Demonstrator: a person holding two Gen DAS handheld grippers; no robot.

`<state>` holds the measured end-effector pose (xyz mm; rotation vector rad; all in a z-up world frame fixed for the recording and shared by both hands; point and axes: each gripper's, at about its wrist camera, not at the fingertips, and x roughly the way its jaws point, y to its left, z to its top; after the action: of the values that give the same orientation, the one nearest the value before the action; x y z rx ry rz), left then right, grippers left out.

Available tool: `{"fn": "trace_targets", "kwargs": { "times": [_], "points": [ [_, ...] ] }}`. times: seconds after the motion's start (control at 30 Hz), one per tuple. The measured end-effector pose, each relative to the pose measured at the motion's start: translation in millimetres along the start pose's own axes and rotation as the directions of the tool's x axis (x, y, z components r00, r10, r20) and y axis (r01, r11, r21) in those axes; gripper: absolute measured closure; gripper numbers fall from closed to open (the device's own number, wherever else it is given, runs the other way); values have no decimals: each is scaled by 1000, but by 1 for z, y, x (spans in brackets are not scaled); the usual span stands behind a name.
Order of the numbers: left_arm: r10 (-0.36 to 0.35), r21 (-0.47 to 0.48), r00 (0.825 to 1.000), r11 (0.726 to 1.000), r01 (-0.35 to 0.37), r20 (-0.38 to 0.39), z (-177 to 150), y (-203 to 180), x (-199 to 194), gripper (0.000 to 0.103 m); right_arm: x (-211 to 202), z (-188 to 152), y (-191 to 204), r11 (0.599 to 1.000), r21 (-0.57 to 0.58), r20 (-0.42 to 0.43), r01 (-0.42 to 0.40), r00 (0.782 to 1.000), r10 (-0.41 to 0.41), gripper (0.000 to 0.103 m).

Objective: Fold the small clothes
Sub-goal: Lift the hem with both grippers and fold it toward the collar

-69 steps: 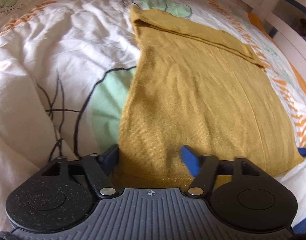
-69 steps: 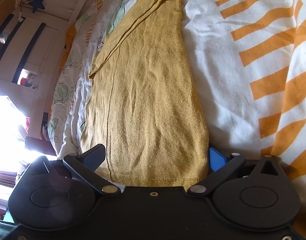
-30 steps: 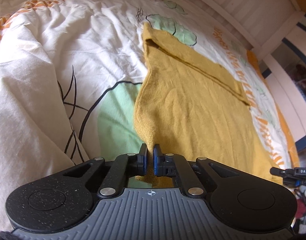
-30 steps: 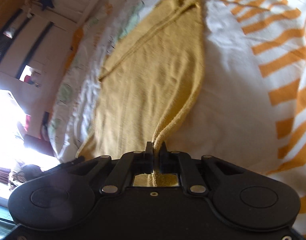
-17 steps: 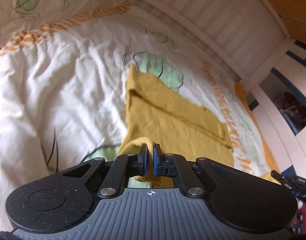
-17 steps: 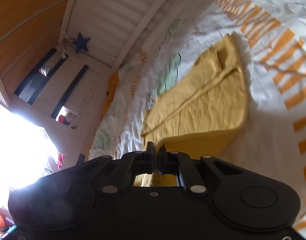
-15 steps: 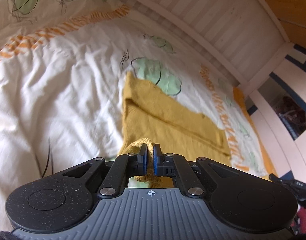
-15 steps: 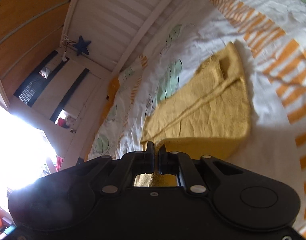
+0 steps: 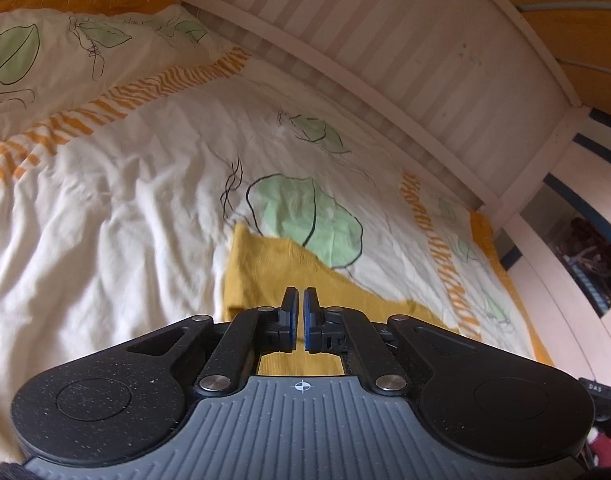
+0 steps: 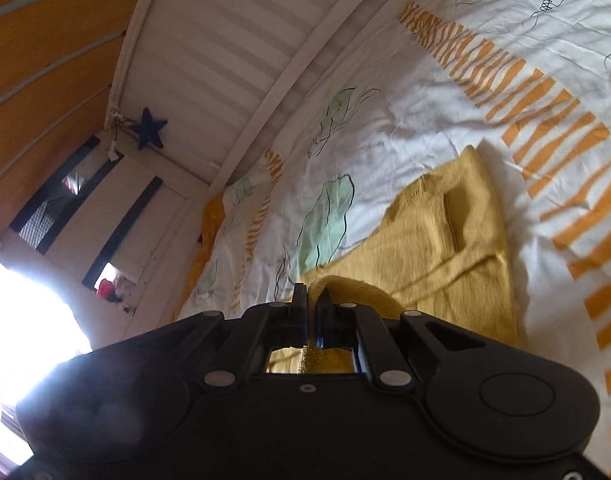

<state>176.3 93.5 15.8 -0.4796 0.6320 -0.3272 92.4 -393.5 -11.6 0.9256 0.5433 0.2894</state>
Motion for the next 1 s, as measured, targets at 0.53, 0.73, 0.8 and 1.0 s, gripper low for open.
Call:
{"fn": "trace_targets", "kwargs": {
  "times": [0.53, 0.73, 0.8, 1.0],
  "points": [
    [110, 120, 975, 989, -87, -196, -49, 45, 12, 85, 34, -6, -39, 994, 89, -34, 68, 997, -65, 90],
    [94, 118, 960, 991, -65, -263, -59, 46, 7, 79, 30, -11, -38, 992, 102, -40, 75, 997, -71, 90],
    [71, 114, 955, 993, -39, -288, -61, 43, 14, 79, 31, -13, -38, 992, 105, -44, 75, 997, -70, 90],
    [-183, -105, 954, 981, 162, -238, -39, 41, 56, 79, 33, -14, -39, 990, 115, -40, 78, 996, -74, 90]
  ]
}}
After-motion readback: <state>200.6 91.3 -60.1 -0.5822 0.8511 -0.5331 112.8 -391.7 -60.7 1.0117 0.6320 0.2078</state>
